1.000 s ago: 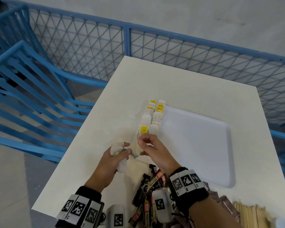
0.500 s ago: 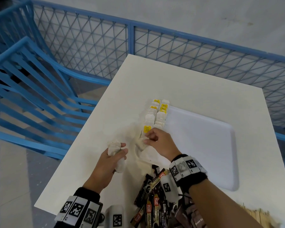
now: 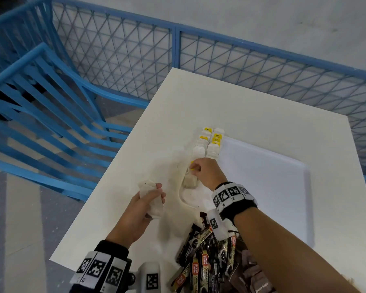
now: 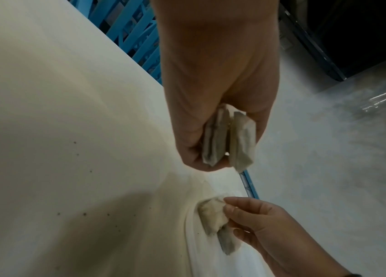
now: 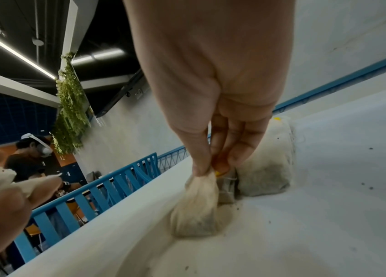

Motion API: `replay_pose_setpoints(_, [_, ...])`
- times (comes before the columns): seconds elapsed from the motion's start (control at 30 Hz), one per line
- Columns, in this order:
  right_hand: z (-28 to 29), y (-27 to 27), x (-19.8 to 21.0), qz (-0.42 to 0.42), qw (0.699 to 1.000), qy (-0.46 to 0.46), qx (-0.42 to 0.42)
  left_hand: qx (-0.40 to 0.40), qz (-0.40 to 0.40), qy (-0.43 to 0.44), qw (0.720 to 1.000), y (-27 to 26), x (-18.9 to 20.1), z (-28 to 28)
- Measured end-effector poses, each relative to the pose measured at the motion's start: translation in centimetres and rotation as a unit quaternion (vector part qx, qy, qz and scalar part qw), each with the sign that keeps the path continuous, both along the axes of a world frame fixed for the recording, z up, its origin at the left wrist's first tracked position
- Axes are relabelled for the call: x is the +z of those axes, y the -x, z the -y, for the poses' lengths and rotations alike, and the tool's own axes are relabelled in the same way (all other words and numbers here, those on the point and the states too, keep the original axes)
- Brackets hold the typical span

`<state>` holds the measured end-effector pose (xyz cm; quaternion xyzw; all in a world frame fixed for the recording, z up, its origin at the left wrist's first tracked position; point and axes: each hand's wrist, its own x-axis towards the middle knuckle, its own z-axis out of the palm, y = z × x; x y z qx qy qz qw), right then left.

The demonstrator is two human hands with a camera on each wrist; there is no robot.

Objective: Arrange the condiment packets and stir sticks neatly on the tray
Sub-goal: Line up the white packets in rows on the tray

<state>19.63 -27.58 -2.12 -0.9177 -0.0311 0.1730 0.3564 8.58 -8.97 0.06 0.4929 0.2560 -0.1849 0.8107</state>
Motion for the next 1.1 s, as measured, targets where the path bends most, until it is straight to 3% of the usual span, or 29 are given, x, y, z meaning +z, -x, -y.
replay_pose_setpoints(0.33, [0.5, 0.6, -0.1, 0.045, 0.999, 0.016, -0.018, -0.006, 0.014, 0.078, 0.997, -0.4, 0.6, 0.3])
replay_pose_setpoints(0.5, [0.1, 2.2, 1.3, 0.076, 0.994, -0.058, -0.050, -0.002, 0.032, 0.048, 0.998, -0.5, 0.6, 0.9])
replay_pose_setpoints(0.63, [-0.8, 4.6, 3.0, -0.036, 0.984, -0.172, -0.038, 0.002, 0.051, 0.034, 0.998, -0.7, 0.9, 1.3])
replay_pose_setpoints(0.8, [-0.8, 7.1, 4.2, -0.142, 0.961, -0.236, 0.001, -0.010, 0.079, 0.031, 0.996, -0.7, 1.1, 1.6])
replay_pose_setpoints(0.93, [-0.8, 8.1, 3.7, -0.180, 0.945, -0.271, -0.025, -0.010, 0.093, 0.033, 0.995, -0.5, 1.3, 2.2])
replay_pose_setpoints(1.1, [0.1, 8.2, 4.4, -0.166, 0.921, -0.341, -0.088, -0.009, 0.055, -0.011, 0.998, -0.1, 0.8, 2.4])
